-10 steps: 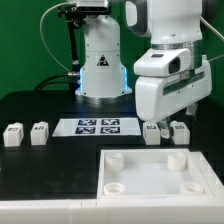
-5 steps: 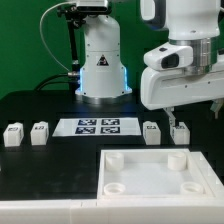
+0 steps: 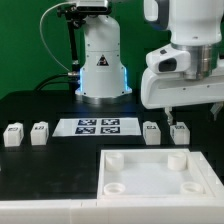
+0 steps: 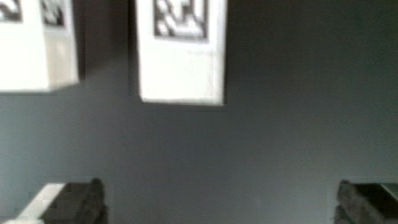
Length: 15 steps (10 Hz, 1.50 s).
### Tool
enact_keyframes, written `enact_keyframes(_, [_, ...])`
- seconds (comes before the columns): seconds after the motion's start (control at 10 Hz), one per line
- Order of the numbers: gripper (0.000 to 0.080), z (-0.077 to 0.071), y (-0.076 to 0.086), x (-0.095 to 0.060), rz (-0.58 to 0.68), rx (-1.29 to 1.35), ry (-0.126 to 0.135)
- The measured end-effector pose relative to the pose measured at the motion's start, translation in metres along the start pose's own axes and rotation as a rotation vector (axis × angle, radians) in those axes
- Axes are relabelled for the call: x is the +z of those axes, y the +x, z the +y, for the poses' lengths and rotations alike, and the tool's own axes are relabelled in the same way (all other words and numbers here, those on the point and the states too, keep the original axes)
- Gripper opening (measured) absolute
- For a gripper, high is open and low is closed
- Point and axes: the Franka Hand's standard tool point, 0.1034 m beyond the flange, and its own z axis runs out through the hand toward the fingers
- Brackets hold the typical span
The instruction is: Assemble one leg
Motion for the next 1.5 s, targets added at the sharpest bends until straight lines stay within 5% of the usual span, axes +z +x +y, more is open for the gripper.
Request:
enact_keyframes(0.4, [0.0649,0.003,-0.023,0.03,-0.456,0.05,-0.039])
enact_keyframes(0.7, [0.0649,0.002,-0.024,0.03,-0.745,0.042,-0.055])
enact_keyframes(1.5, [0.0636,0.002,-0.035,0.05,-0.765,0.04,-0.06])
